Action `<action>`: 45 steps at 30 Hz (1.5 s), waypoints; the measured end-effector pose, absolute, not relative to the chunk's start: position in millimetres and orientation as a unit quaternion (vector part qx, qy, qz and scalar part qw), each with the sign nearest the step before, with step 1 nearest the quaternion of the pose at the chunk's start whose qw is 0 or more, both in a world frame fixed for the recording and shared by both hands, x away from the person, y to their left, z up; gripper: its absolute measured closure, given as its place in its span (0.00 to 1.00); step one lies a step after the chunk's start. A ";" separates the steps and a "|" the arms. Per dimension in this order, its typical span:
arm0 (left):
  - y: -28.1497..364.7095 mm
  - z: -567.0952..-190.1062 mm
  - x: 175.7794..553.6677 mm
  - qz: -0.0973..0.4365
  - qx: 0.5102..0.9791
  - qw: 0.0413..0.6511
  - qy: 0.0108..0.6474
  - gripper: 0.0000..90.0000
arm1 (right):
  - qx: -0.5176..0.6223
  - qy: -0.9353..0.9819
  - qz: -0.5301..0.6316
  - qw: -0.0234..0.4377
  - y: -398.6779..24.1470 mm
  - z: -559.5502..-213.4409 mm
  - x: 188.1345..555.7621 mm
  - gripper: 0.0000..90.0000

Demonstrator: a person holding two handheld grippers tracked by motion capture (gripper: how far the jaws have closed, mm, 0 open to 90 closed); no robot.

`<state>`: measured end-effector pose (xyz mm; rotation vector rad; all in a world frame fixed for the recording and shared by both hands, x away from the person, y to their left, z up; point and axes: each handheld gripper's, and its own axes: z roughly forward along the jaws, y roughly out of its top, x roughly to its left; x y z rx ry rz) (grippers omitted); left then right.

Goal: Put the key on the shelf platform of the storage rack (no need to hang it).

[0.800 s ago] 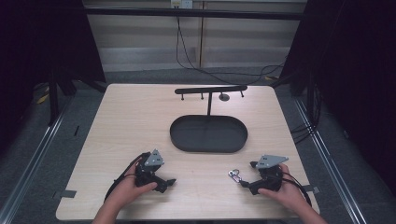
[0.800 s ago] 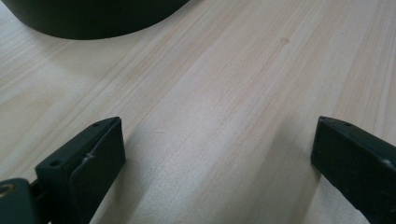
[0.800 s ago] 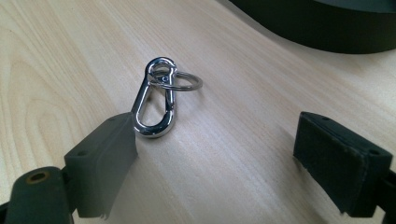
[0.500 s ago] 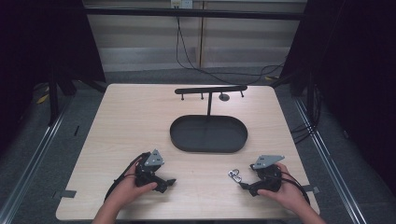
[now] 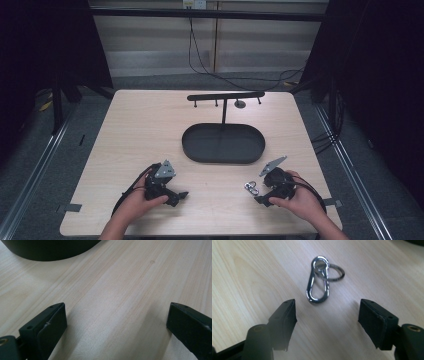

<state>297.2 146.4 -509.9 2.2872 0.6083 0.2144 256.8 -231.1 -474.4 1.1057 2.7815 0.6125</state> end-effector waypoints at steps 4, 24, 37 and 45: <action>146.9 -509.7 297.6 0.085 0.894 0.371 0.234 0.03 | 0.362 0.912 0.189 0.036 -220.4 -468.5 261.0 0.40; 146.9 -509.7 297.5 0.085 0.895 0.371 0.234 0.03 | 0.333 0.938 0.097 0.019 -184.4 -464.9 275.2 0.52; 146.9 -509.7 297.4 0.084 0.895 0.371 0.235 0.03 | 0.337 0.940 0.061 0.003 -172.3 -465.8 280.5 0.76; 146.9 -509.8 297.4 0.083 0.895 0.371 0.234 0.03 | 0.331 0.941 0.070 -0.015 -173.6 -459.6 281.9 0.76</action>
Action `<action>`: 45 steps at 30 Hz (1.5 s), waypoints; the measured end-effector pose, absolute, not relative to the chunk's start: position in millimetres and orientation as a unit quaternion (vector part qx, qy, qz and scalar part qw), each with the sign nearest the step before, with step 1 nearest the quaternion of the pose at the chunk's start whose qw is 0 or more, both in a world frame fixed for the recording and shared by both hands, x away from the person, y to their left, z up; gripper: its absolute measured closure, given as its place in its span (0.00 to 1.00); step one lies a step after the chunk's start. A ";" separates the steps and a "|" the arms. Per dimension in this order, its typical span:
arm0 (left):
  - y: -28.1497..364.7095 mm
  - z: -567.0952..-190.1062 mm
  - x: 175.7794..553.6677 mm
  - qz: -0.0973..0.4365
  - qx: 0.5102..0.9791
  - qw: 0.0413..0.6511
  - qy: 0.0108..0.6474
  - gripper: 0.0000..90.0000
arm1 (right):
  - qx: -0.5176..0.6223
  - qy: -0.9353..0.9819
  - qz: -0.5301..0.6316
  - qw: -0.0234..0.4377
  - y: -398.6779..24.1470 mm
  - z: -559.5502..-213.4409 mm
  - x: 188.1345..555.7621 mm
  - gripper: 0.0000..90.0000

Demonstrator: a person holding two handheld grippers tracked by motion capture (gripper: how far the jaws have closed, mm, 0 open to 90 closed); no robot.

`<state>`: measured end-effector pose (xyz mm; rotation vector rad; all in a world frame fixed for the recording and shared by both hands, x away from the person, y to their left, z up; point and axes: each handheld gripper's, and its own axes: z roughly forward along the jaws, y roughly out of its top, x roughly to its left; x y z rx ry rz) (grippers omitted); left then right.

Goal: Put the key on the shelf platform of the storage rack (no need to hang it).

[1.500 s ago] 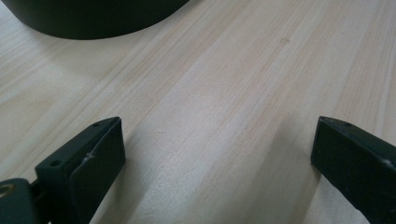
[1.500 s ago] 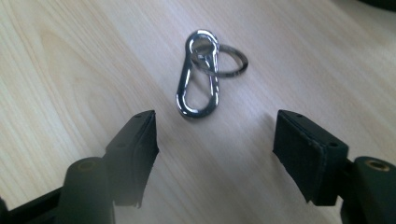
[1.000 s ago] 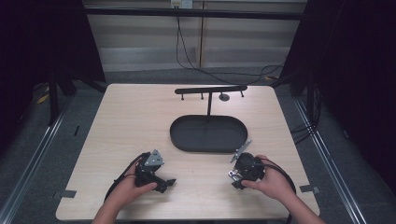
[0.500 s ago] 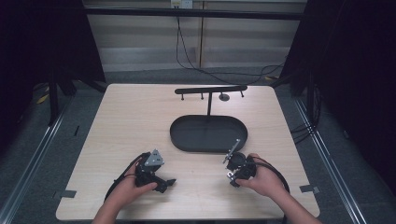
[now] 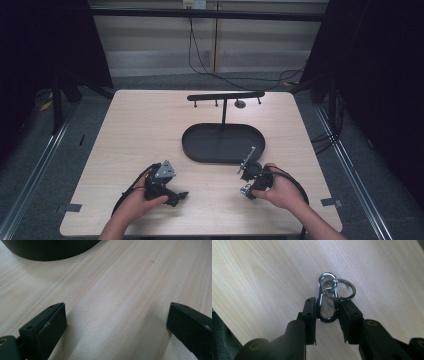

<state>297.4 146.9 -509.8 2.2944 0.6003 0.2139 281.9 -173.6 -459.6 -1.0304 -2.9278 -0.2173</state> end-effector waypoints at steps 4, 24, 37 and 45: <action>146.9 -510.0 297.4 0.084 0.894 0.373 0.234 0.03 | -0.332 -0.940 -0.073 0.017 -175.0 -453.1 282.4 0.76; 146.8 -510.0 297.1 0.084 0.894 0.372 0.234 0.03 | -0.336 -0.937 -0.097 0.012 -183.7 -425.9 290.7 0.76; 147.0 -509.9 297.2 0.084 0.894 0.372 0.233 0.03 | -0.344 -0.932 -0.116 0.009 -187.4 -418.6 297.5 0.76; 146.9 -509.9 297.0 0.083 0.894 0.372 0.234 0.03 | -0.348 -0.929 -0.123 0.004 -188.3 -412.0 301.6 0.76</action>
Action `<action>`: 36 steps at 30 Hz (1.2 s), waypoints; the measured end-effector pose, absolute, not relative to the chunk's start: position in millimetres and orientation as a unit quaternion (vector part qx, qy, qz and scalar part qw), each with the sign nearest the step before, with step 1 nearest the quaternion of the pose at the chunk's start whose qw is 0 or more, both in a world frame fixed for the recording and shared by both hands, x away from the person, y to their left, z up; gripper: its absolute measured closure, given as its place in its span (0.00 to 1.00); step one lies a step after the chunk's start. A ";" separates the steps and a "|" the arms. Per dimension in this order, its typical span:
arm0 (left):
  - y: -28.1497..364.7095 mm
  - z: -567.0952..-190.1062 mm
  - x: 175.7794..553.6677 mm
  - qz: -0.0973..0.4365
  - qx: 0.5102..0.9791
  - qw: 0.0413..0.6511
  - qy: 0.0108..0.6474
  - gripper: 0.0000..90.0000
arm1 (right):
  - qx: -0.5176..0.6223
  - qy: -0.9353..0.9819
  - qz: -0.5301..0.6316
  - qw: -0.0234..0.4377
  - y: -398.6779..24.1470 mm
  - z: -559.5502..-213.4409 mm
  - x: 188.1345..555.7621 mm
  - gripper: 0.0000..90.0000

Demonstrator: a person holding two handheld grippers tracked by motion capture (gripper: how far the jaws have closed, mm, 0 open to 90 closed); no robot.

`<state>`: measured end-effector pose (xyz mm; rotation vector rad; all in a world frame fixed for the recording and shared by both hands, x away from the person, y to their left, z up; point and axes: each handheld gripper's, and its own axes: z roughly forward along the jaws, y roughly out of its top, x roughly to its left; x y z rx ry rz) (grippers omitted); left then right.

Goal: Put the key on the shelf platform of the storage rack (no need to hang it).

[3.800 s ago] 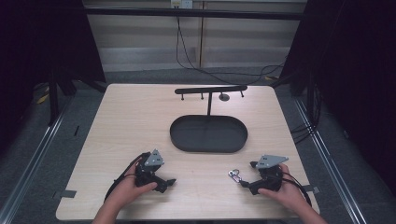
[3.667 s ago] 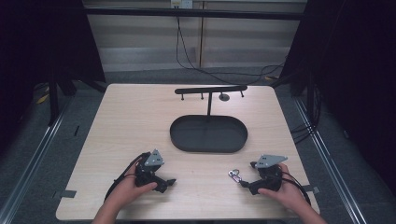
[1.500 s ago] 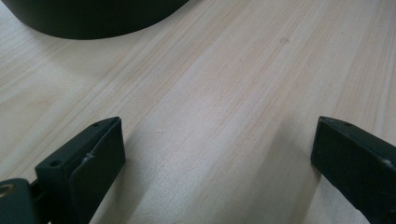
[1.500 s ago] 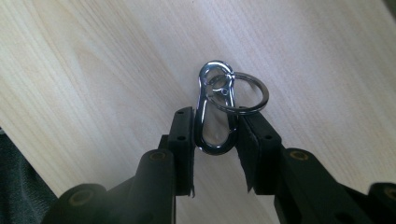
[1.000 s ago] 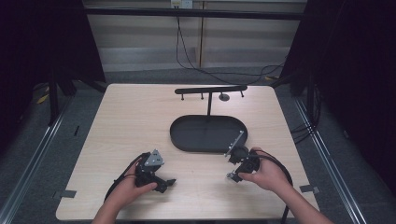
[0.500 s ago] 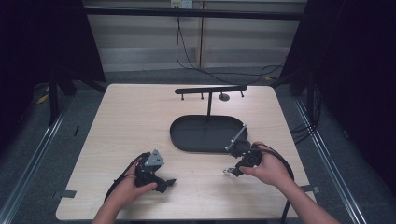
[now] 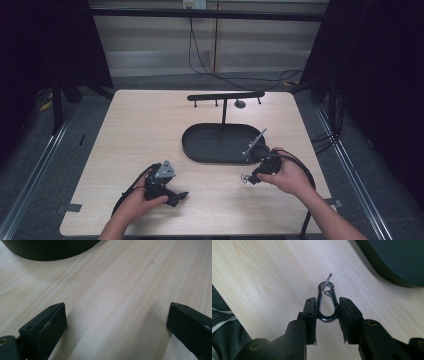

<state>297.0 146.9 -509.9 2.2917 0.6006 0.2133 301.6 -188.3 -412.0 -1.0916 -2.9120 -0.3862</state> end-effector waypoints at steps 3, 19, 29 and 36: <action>146.9 -509.9 297.1 0.084 0.894 0.372 0.234 0.03 | -0.351 -0.928 -0.127 0.001 -188.8 -408.3 303.2 0.76; 146.9 -509.9 297.1 0.084 0.894 0.372 0.234 0.03 | -0.362 -0.923 -0.129 -0.007 -192.1 -393.6 312.2 0.76; 146.8 -510.0 297.0 0.084 0.894 0.373 0.234 0.03 | -0.371 -0.918 -0.140 -0.009 -195.4 -387.3 319.6 0.76; 147.0 -509.8 297.0 0.083 0.895 0.371 0.233 0.03 | -0.381 -0.914 -0.141 -0.007 -198.6 -387.0 324.6 0.76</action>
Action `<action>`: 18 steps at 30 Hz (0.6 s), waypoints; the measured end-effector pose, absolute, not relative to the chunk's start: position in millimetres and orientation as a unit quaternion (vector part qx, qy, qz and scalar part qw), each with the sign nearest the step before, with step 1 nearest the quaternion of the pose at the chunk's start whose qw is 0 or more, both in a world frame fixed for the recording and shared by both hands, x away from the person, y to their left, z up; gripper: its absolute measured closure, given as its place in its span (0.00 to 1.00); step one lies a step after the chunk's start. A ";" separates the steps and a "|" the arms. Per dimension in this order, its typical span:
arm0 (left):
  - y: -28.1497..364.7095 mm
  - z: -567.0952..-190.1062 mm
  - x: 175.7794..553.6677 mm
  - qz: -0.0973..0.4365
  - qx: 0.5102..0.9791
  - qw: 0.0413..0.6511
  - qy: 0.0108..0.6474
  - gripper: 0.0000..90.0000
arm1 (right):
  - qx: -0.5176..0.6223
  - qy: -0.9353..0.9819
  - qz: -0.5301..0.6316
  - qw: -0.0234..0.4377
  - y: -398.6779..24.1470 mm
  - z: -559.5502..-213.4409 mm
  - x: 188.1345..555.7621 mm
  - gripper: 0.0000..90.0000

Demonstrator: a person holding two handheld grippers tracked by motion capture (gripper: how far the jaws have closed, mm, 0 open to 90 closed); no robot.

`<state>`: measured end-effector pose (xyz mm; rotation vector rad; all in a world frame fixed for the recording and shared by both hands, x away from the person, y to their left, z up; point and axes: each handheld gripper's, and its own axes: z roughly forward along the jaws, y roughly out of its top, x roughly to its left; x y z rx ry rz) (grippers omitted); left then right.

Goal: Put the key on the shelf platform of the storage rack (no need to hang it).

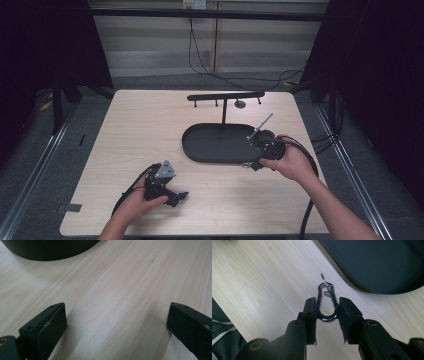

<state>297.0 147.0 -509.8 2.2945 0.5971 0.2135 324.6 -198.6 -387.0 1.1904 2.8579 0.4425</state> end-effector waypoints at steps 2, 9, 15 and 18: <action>147.0 -509.9 296.9 0.083 0.895 0.372 0.233 0.03 | 0.380 0.914 0.142 0.008 -199.9 -386.6 325.8 0.76; 147.0 -509.9 296.9 0.083 0.895 0.372 0.233 0.03 | 0.385 0.911 0.144 0.017 -202.5 -377.9 329.0 0.76; 147.0 -509.9 296.9 0.083 0.895 0.372 0.234 0.03 | 0.391 0.909 0.146 0.019 -203.3 -374.9 333.0 0.76; 147.0 -509.9 296.9 0.083 0.895 0.372 0.234 0.03 | 0.392 0.909 0.143 0.021 -203.2 -375.1 335.5 0.76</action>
